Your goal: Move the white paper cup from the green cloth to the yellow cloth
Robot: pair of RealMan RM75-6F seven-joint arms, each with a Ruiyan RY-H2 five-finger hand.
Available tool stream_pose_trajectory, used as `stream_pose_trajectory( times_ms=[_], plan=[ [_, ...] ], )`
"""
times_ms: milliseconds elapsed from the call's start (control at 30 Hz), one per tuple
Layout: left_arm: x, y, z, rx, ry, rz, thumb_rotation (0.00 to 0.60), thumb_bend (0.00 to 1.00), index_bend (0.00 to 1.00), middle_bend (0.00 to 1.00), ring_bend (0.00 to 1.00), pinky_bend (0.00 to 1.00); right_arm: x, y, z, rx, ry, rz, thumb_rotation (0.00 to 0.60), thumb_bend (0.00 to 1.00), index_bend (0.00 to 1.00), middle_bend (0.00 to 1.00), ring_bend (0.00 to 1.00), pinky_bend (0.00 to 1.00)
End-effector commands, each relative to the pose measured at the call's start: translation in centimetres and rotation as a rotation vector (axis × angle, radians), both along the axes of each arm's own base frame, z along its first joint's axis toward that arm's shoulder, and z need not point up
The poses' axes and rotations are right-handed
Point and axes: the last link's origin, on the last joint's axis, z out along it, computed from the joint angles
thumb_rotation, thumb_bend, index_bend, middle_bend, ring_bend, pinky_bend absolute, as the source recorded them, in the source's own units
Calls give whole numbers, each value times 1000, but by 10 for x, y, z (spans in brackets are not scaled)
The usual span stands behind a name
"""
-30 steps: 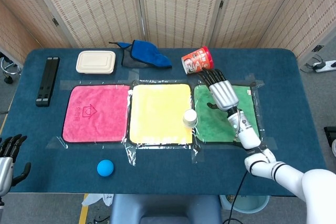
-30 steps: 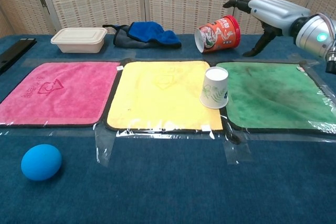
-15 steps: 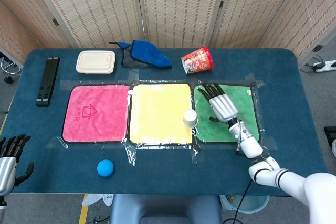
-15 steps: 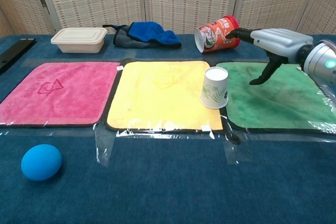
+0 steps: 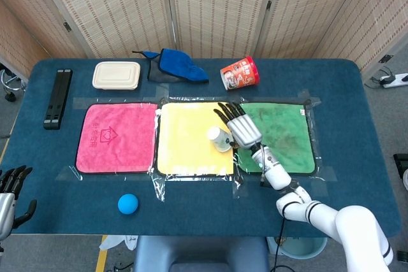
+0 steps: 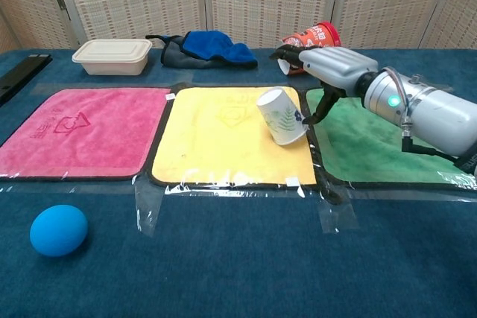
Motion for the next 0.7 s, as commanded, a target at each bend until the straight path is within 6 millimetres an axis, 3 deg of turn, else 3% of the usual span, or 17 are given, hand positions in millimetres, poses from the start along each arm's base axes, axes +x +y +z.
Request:
stream_pose_trajectory(
  times_ms=[33,200,367,533,700],
  plan=[
    [-1,-1,0,1,-1,2,600,435,153,133,125,40,11,-2,-5,1,-4,15,600,195,0,0,0,0],
    [-3,-1,0,1,-2,7,600,436,154,133,125,40,31,-4,-12,5,-18,46,600,195,0,0,0,0],
    [-5,-2,3,7,-1,11,600,435,154,133,125,40,49,-3,-5,-18,-84,94,600,195,0,0,0,0],
    [-4,0,3,7,-2,4,600,436,154,133,125,40,45,-3,15,-53,-96,111,600,195,0,0,0,0],
    [0,3,3,8,-5,-12,600,436,154,133,125,40,26,4,47,-103,-60,120,600,195,0,0,0,0]
  ],
)
